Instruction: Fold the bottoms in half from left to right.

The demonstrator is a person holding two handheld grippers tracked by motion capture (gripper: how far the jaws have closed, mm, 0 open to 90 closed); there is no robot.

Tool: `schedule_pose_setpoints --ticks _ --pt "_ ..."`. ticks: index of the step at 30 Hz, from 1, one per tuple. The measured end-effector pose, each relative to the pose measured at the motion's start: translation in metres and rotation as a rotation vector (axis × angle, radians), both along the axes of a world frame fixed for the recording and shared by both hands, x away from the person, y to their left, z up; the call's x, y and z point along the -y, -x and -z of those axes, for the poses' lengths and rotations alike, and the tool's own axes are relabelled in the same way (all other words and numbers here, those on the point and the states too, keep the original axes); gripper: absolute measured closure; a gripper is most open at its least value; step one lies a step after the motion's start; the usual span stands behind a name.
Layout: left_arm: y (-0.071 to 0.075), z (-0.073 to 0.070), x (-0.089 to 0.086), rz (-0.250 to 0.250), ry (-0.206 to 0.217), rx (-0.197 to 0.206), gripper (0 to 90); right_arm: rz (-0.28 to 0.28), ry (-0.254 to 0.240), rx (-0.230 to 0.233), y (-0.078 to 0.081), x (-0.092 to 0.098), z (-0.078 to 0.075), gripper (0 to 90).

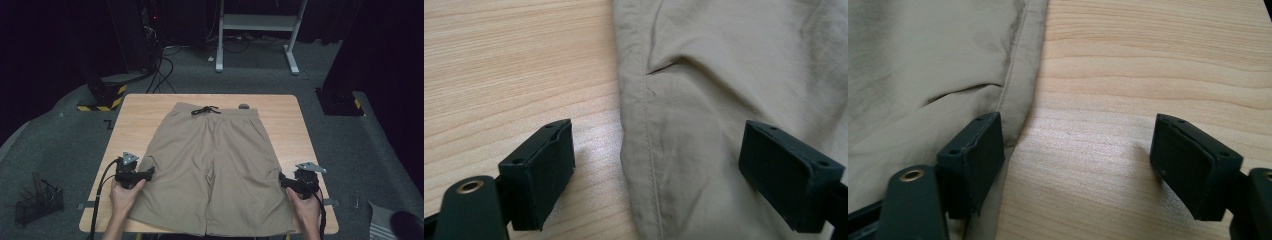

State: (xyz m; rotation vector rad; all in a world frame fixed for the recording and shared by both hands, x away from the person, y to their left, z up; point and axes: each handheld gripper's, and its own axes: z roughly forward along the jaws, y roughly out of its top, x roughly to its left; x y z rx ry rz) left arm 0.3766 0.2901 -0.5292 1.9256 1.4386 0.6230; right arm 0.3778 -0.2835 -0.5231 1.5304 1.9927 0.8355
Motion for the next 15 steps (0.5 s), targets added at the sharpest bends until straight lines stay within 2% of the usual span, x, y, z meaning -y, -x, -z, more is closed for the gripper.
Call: schedule_pose_setpoints --ticks 15 --pt "-0.0001 0.0 0.0005 0.001 0.002 0.0 15.0 -0.02 -0.003 0.0 -0.0002 -0.0008 0.0001 22.0"
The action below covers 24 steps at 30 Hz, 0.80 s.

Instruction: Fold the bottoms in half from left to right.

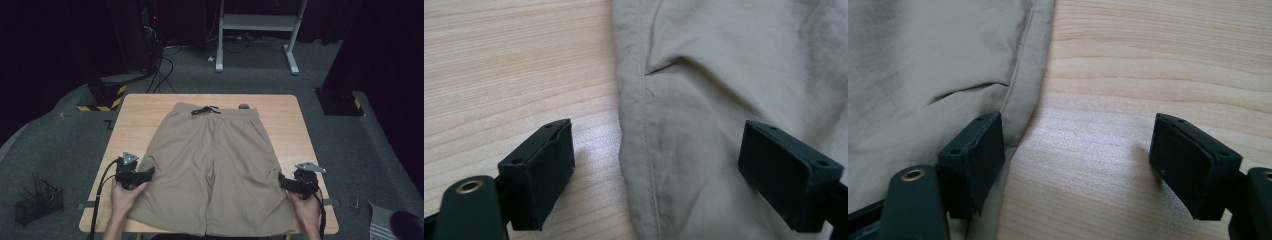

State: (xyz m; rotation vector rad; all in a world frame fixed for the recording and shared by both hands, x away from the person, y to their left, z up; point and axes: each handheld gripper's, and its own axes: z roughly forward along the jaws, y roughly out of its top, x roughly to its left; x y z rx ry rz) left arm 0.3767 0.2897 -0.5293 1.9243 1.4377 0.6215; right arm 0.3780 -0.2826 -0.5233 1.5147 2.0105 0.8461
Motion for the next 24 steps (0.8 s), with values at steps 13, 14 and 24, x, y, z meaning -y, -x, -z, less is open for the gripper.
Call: schedule_pose_setpoints --ticks 13,14,24 --pt "-0.001 0.0 -0.002 0.022 0.009 -0.002 14.7 0.006 -0.008 0.002 0.001 0.0 0.0 24.9" --pt "-0.001 -0.001 -0.003 0.028 0.01 -0.002 14.7 0.009 -0.009 0.002 0.001 0.0 0.0 25.7" --pt "0.002 -0.013 -0.012 0.028 0.149 0.002 22.0 -0.001 -0.056 0.051 0.005 -0.001 -0.005 38.1"
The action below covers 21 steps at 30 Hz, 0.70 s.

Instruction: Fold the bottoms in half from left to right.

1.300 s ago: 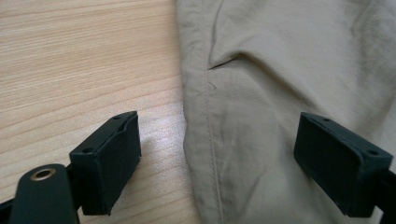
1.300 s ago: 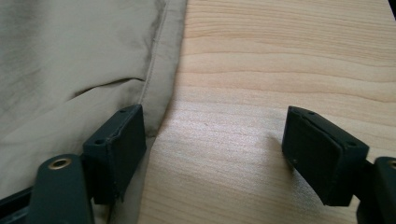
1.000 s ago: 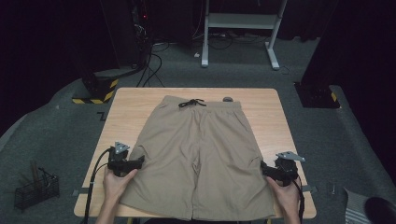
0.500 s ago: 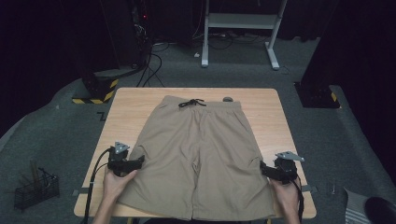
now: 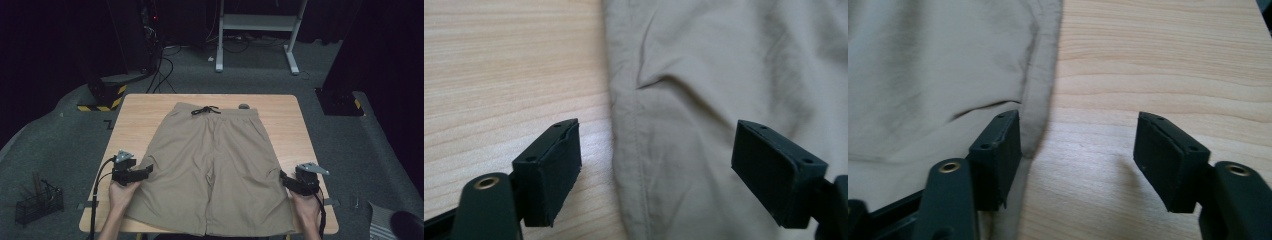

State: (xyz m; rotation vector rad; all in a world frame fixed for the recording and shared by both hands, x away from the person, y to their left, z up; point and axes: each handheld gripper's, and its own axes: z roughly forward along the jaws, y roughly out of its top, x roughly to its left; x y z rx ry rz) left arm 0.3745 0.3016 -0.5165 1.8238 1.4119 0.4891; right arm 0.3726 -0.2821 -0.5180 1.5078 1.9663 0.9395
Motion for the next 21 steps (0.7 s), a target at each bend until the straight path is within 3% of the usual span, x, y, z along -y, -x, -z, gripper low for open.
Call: schedule_pose_setpoints --ticks 2,9,13,18,21 --pt "0.002 -0.002 0.0 0.009 0.018 0.004 22.6 -0.012 -0.008 0.007 0.0 -0.001 -0.001 41.5" --pt "0.0 -0.01 0.005 0.037 -0.017 0.032 25.1 -0.047 -0.031 0.043 -0.001 -0.009 -0.008 48.8" --pt "-0.002 -0.013 0.006 0.054 0.014 0.055 25.9 -0.071 -0.004 0.049 -0.005 -0.016 -0.01 50.1" --pt "-0.002 -0.011 0.008 0.066 0.022 0.035 27.0 -0.089 -0.007 0.036 -0.008 -0.019 -0.01 52.2" --pt "-0.003 -0.011 0.008 0.07 0.038 0.036 28.6 -0.096 -0.034 0.036 -0.012 -0.021 -0.012 52.7"
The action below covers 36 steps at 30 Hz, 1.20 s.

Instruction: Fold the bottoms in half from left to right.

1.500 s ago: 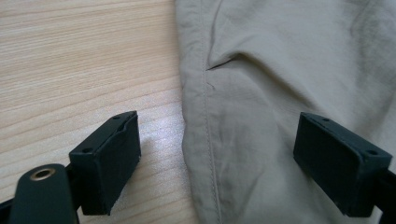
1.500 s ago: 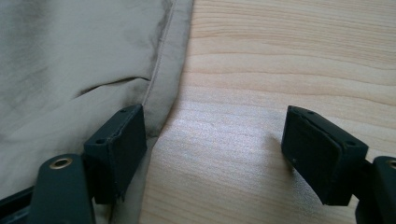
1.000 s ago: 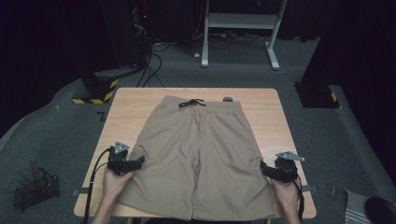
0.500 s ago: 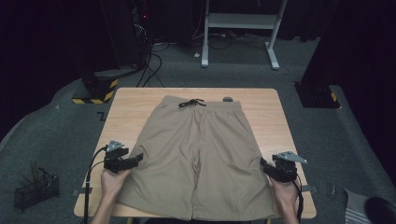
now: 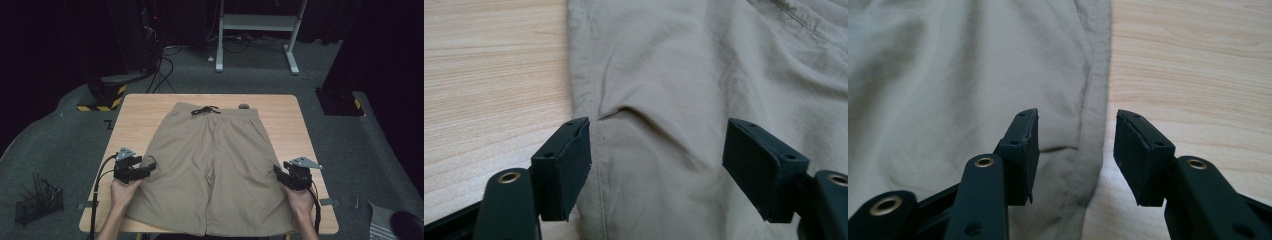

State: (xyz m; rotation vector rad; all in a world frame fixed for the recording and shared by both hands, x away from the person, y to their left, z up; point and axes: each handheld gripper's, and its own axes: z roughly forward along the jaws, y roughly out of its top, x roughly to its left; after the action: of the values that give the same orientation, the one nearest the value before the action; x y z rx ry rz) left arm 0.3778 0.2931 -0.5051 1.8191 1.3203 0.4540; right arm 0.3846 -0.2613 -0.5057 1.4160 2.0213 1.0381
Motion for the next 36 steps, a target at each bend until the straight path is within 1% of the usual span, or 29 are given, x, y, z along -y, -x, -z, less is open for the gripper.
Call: schedule_pose_setpoints --ticks 2,5,7,8,9,12,13,14,16,17,19,20,21,22,23,27,28,29,33,36 --pt "-0.001 -0.001 0.0 0.005 -0.006 0.001 29.3 -0.004 -0.013 0.001 -0.003 -0.002 -0.002 52.9" --pt "-0.003 -0.006 0.003 0.02 -0.033 0.012 29.8 -0.009 -0.021 0.006 -0.005 -0.003 -0.004 53.7" --pt "-0.006 -0.009 0.007 0.024 -0.028 0.015 30.4 -0.013 -0.033 0.001 -0.007 -0.005 -0.005 54.7" --pt "-0.007 -0.01 0.008 0.027 -0.025 0.013 30.4 -0.017 -0.03 0.003 -0.007 -0.005 -0.006 55.1" --pt "-0.01 -0.012 0.013 0.036 -0.041 0.013 30.4 -0.018 -0.028 0.005 -0.008 -0.006 -0.007 55.5" --pt "-0.013 -0.013 0.018 0.045 -0.047 0.015 30.8 -0.026 -0.024 0.007 -0.01 -0.008 -0.008 55.8" --pt "-0.016 -0.013 0.022 0.049 -0.039 0.016 31.1 -0.028 -0.02 0.008 -0.012 -0.011 -0.01 55.9" --pt "-0.016 -0.013 0.022 0.049 -0.039 0.016 31.0 -0.028 -0.02 0.008 -0.012 -0.011 -0.01 55.9" --pt "-0.02 -0.015 0.027 0.057 -0.052 0.017 31.1 -0.038 -0.008 0.02 -0.016 -0.017 -0.012 56.6" --pt "-0.022 -0.015 0.029 0.062 -0.057 0.016 31.1 -0.038 -0.008 0.02 -0.016 -0.017 -0.012 56.6" --pt "-0.026 -0.016 0.033 0.068 -0.066 0.02 31.0 -0.037 0.001 0.036 -0.019 -0.021 -0.012 56.2" --pt "-0.028 -0.016 0.035 0.07 -0.071 0.015 31.0 -0.035 0.002 0.036 -0.02 -0.023 -0.013 55.1" --pt "-0.03 -0.017 0.039 0.074 -0.077 0.013 30.8 -0.053 -0.006 0.026 -0.024 -0.027 -0.015 54.3" --pt "-0.03 -0.017 0.039 0.074 -0.077 0.013 30.8 -0.053 -0.006 0.026 -0.024 -0.027 -0.015 54.3" --pt "-0.034 -0.017 0.044 0.08 -0.094 0.016 30.7 -0.077 -0.006 0.01 -0.029 -0.031 -0.015 54.3" --pt "-0.038 -0.015 0.05 0.086 -0.094 0.019 30.8 -0.079 -0.007 -0.002 -0.035 -0.036 -0.014 54.2" --pt "-0.039 -0.015 0.051 0.087 -0.088 0.018 30.8 -0.083 -0.008 -0.006 -0.038 -0.038 -0.013 54.1" --pt "-0.04 -0.014 0.052 0.088 -0.093 0.015 30.9 -0.085 -0.004 -0.01 -0.041 -0.042 -0.012 53.9" --pt "-0.044 -0.01 0.057 0.09 -0.09 -0.005 30.9 -0.094 0.0 -0.02 -0.045 -0.046 -0.01 53.9" --pt "-0.048 -0.004 0.062 0.096 -0.1 -0.02 30.9 -0.103 0.011 -0.037 -0.049 -0.05 -0.008 53.5"
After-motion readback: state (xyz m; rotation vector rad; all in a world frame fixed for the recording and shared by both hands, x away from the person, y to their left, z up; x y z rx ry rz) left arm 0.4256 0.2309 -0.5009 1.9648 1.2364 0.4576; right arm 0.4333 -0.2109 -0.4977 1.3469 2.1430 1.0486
